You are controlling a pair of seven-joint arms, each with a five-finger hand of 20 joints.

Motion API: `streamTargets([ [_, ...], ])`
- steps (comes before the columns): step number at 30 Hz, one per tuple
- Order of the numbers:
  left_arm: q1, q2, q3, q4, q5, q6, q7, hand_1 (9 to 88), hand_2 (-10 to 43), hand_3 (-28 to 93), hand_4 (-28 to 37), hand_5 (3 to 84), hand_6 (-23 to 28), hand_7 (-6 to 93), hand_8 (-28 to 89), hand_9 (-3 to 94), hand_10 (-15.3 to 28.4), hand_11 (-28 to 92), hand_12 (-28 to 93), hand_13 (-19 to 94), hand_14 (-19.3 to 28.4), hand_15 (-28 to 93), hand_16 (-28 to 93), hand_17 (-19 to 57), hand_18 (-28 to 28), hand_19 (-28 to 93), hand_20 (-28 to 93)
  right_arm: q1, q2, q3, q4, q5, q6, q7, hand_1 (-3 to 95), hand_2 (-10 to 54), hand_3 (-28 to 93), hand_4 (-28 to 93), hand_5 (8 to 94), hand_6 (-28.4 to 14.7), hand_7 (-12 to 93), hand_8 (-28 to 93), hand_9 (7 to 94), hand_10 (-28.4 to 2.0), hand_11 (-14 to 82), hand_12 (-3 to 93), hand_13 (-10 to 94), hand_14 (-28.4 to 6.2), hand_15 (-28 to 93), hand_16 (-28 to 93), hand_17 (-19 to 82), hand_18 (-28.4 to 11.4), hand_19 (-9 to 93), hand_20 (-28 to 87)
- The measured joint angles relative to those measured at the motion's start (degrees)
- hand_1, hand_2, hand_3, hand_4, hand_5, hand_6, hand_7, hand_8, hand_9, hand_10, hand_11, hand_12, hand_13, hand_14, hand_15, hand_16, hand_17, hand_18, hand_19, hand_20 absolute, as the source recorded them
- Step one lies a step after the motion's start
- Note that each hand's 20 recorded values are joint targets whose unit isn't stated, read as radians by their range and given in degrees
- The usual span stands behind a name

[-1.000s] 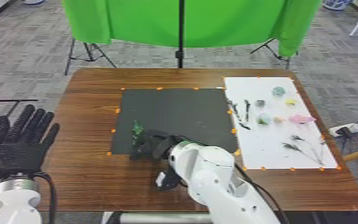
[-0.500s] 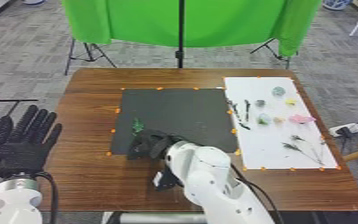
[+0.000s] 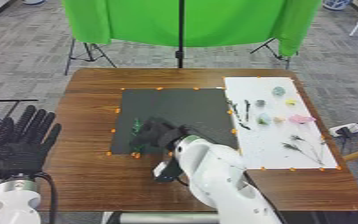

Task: Arrange flowers

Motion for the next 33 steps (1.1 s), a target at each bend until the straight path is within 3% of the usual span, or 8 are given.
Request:
streamTargets([
  [2,0.12,-0.23,-0.19,0.02,0.01,-0.20,0.01,26.5,13.0,80,-28.2,45.7,9.3,12.4,-11,39.4,14.5,18,9,31,13.0,20,-3,-5.6,13.4,31,12,-0.39,0.02,1.63,-1.99,4.40,0.61,0.90,27.3,-6.1,77,-23,68.8,-1.5,14,-11,42.3,-24.9,9.9,15.4,30,-23.4,72,22,16,-22.6,77,43],
  [6,0.67,-0.85,-1.09,-0.07,0.01,-0.32,0.28,26.1,12.4,79,-28.3,45.6,9.2,12.4,-11,39.4,14.5,18,9,31,13.0,20,-3,-5.5,13.4,31,12,-1.10,0.48,5.77,-5.15,4.92,2.92,-2.12,28.0,-7.2,79,-24,54.9,-5.3,16,-12,43.3,-23.2,13.5,17.2,31,-22.5,73,22,16,-22.2,77,44],
  [9,1.30,-1.25,-1.94,-0.34,-0.06,-0.40,0.96,25.8,12.1,78,-28.3,45.5,9.2,12.3,-11,39.4,14.4,18,9,31,13.0,20,-3,-5.5,13.4,31,12,-1.51,2.52,9.39,-6.42,-0.93,7.87,-5.80,28.7,-9.0,77,-25,52.9,-6.3,16,-12,43.8,-22.6,15.3,17.2,30,-22.5,73,22,16,-22.1,77,44],
  [13,2.58,-1.78,-3.02,-0.75,-0.12,-0.41,1.68,25.7,11.8,78,-28.3,45.5,9.2,12.3,-11,39.4,14.4,18,9,31,13.0,20,-3,-5.4,13.3,31,12,-2.56,8.57,15.87,-7.71,-13.50,12.49,-4.52,33.0,-9.5,66,-28,53.7,-7.1,17,-11,45.3,-22.0,16.5,17.7,29,-22.7,73,22,15,-22.6,77,45],
  [21,4.10,-2.08,-3.76,-0.97,-0.20,-0.76,2.41,25.6,11.5,78,-28.3,45.4,9.2,12.3,-11,39.3,14.5,18,9,31,13.0,20,-3,-5.4,13.3,30,12,-10.83,23.21,32.44,-8.52,-23.18,12.16,1.34,43.8,-9.5,55,-28,55.3,-6.6,16,-12,48.1,-19.6,16.0,17.4,32,-21.5,72,22,16,-23.2,77,47],
  [28,4.15,-2.42,-3.77,-1.30,0.09,-0.95,2.41,25.6,11.5,78,-28.3,45.4,9.2,12.5,-11,39.3,14.4,18,9,31,13.0,20,-3,-5.3,13.3,30,12,-14.94,27.58,37.73,-7.03,-25.79,9.98,3.61,55.3,-9.5,35,-28,59.4,-6.8,12,-11,54.5,-18.1,16.2,17.1,38,-20.2,71,24,19,-23.8,78,48],
  [33,4.14,-2.69,-3.77,-1.38,0.11,-0.94,2.35,25.6,11.6,78,-28.3,45.4,9.2,12.6,-11,39.2,14.4,18,9,31,13.0,20,-3,-5.4,13.4,30,12,-15.63,27.45,38.98,-6.41,-25.47,5.12,6.53,49.4,-9.5,47,-28,61.7,-7.8,10,-10,54.5,-18.5,15.0,17.1,39,-20.2,71,24,19,-23.8,78,48],
])
